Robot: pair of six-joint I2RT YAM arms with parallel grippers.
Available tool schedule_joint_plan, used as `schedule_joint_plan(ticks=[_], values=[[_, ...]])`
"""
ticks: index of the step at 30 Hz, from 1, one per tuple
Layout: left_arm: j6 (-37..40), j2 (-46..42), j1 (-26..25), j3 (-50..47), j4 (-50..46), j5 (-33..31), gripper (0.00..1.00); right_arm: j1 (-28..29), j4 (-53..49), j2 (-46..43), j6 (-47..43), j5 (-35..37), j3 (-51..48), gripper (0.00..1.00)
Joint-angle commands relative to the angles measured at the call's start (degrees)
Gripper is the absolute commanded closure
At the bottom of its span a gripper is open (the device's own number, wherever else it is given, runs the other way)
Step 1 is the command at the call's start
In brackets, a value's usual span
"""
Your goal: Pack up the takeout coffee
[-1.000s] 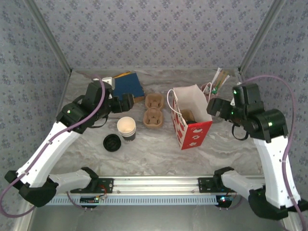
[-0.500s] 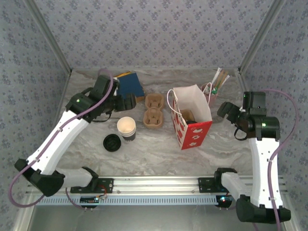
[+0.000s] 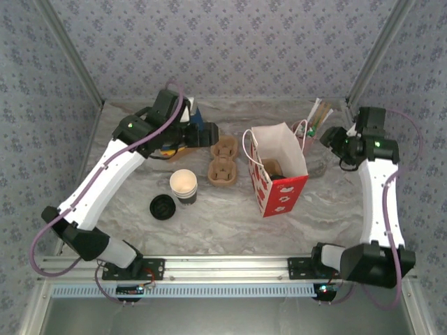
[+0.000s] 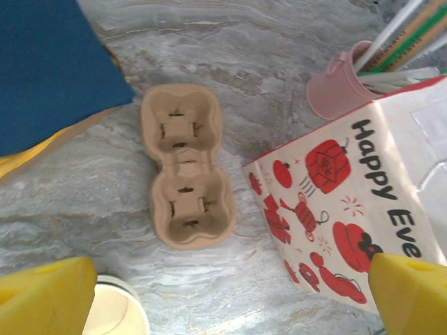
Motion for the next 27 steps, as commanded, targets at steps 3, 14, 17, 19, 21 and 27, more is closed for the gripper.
schedule_joint_plan(ticks=[3, 14, 17, 19, 21, 27], values=[[2.6, 1.7, -1.1, 4.2, -0.3, 0.8, 0.00, 3.7, 1.0, 7.9, -2.4, 1.7, 9.9, 0.47], [5.3, 4.9, -4.1, 8.4, 1.7, 1.5, 0.00, 10.5, -4.1, 22.8, -4.4, 5.7, 22.8, 0.61], [5.2, 5.7, -4.2, 9.5, 1.4, 1.1, 0.00, 10.5, -4.5, 24.6, -4.3, 5.7, 23.4, 0.61], [5.1, 5.9, -4.1, 9.7, 1.2, 1.0, 0.00, 10.5, -5.4, 25.8, -4.5, 5.5, 24.0, 0.64], [5.1, 6.2, -4.2, 9.7, 1.1, 0.9, 0.00, 10.5, -6.1, 26.9, -4.9, 5.4, 24.5, 0.65], [5.2, 6.2, -4.2, 9.7, 0.8, 0.0, 0.00, 10.8, -6.2, 27.0, -5.1, 5.5, 24.0, 0.68]])
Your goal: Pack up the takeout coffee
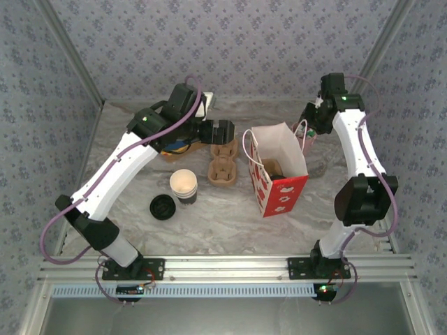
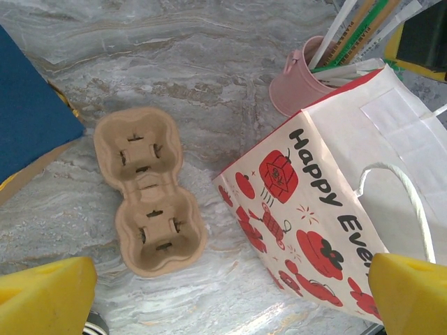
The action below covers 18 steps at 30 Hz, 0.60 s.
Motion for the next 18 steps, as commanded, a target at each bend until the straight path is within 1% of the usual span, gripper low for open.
schedule_joint_plan(ticks=[1, 12, 14, 18], values=[[1.3, 0.3, -0.1, 2.3, 0.2, -0.5, 0.00, 0.2, -2.1, -0.3, -0.8, 1.0, 1.4, 0.68], [0.9, 0.0, -0.1, 1.4, 0.6, -0.6, 0.00, 0.8, -4.2, -2.3, -1.2, 1.7, 1.6, 0.69], [0.8, -0.2, -0.2, 1.2, 0.6, -0.6, 0.00, 0.9, -4.5, -2.6, -1.3, 1.5, 1.4, 0.71], [0.6, -0.5, -0.2, 0.6, 0.9, -0.5, 0.00, 1.0, -4.3, -3.8, -1.1, 1.6, 0.0, 0.72]])
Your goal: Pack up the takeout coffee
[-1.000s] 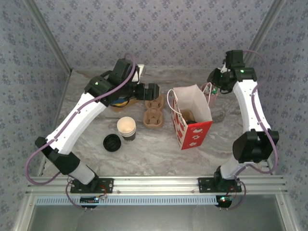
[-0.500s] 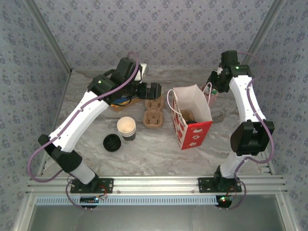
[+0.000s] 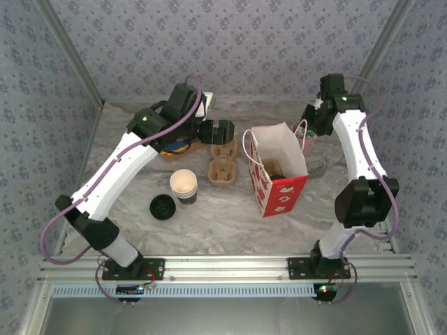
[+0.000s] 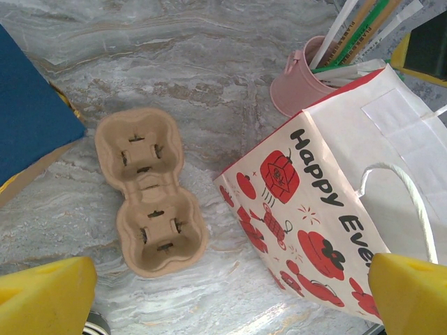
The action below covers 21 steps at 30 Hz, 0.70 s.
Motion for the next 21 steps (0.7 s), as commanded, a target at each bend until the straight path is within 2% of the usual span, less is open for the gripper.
schedule_joint_plan(ticks=[1, 11, 16, 21], values=[[0.4, -0.6, -0.1, 0.5, 1.0, -0.4, 0.00, 0.3, -1.7, -2.6, -0.6, 1.0, -0.4, 0.72], [-0.1, -1.3, -0.2, -0.2, 1.2, -0.3, 0.00, 0.0, -1.7, -0.9, -0.8, 0.6, -0.8, 0.76], [-0.1, -1.3, -0.2, -0.1, 1.2, -0.3, 0.00, 0.1, -1.6, -0.9, -0.7, 0.9, -0.2, 0.66], [-0.1, -1.3, -0.2, -0.2, 1.5, -0.4, 0.00, 0.3, -0.9, -1.7, -0.8, 0.3, 0.4, 0.64]])
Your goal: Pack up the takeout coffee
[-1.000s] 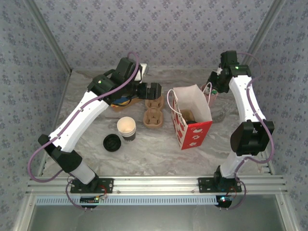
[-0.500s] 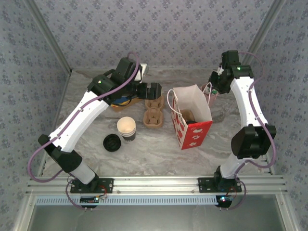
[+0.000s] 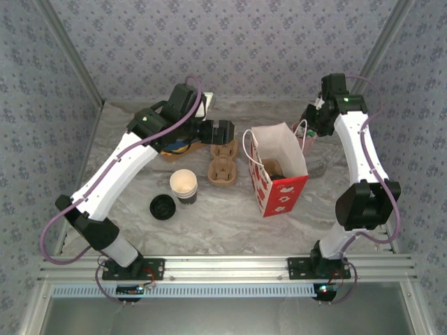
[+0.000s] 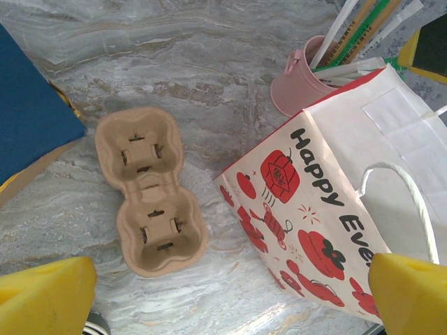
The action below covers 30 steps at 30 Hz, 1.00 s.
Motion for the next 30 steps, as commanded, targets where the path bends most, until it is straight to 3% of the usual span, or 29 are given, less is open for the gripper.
schedule_joint_plan(ticks=[1, 9, 30], values=[[0.0, -1.2, -0.2, -0.1, 1.5, -0.4, 0.00, 0.4, -0.8, -0.4, -0.6, 0.0, 1.2, 0.63], [0.0, -0.7, -0.2, 0.4, 1.6, 0.2, 0.00, 0.4, -0.8, 1.4, -0.5, -1.1, 1.8, 0.63], [0.1, -0.1, -0.2, 0.7, 1.8, 0.3, 0.00, -1.0, -0.6, 3.2, -0.7, -0.6, 0.3, 0.76]])
